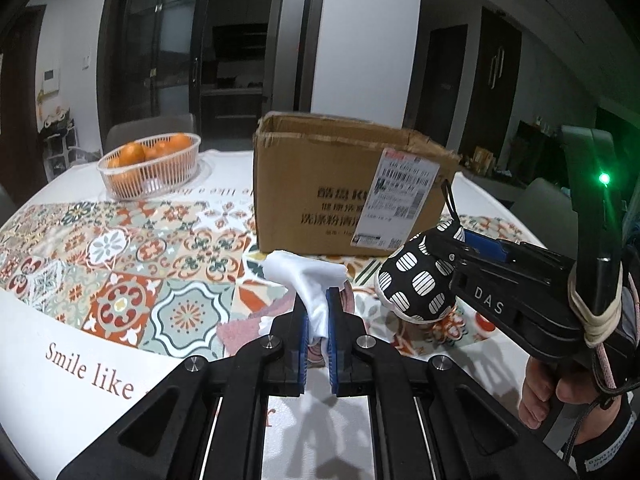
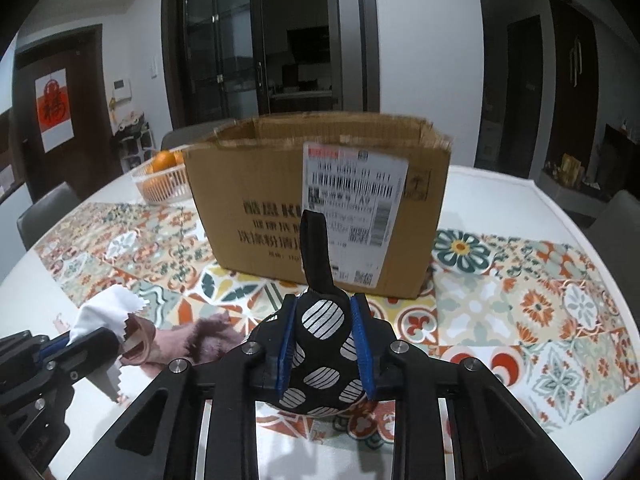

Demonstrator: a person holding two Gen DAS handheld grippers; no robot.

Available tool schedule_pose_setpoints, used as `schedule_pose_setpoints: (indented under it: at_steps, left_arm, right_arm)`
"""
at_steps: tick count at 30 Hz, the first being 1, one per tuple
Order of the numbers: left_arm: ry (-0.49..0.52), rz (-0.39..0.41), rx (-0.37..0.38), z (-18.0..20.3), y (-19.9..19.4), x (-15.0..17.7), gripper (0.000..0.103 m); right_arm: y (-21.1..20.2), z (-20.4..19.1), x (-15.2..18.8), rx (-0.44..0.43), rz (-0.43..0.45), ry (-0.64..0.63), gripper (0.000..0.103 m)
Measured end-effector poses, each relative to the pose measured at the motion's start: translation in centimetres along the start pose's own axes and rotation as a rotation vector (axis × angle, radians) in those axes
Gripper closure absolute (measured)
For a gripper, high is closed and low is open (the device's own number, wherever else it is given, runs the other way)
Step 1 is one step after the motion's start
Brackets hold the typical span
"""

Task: Organize soft objects
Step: 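Carry the white cloth and polka-dot pouch into the box and release both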

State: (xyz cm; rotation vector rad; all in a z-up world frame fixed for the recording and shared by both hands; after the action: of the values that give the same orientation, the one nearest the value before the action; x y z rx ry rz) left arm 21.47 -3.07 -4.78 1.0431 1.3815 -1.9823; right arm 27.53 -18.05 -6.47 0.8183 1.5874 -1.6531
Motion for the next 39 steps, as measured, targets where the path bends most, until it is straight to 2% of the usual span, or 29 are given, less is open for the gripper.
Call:
schedule_pose_setpoints:
  at_steps: [13, 22, 39]
  left_arm:
    - [0.071, 0.125, 0.078, 0.9, -3.7, -3.7, 0.094]
    - [0.139, 0.226, 0.086, 1.4, -5.7, -7.1, 0.094]
    - [0.194, 0.325, 0.116, 1.5, -5.0, -13.3, 0.094]
  right_arm:
    - [-5.6, -0.2, -3.0, 0.022, 0.129, 0.010, 0.075]
    - [-8.2, -0.1, -5.7, 0.027, 0.215, 0.050, 0.075]
    - [-9.5, 0.5, -11.3, 0.037, 0.352, 0.079, 0.075]
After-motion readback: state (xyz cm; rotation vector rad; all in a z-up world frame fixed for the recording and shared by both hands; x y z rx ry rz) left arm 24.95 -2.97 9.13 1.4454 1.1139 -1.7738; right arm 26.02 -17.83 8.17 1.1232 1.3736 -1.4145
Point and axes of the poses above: each gripper's, at about its wrist camera, not at the fingertips, and y roughly the way its jaws point, z to its right, x to its underside, the point moved 2 cm from there along y, roughly the way its jaws point, and after that the axes turned 9 degrees about x, right-handed, at the moved point
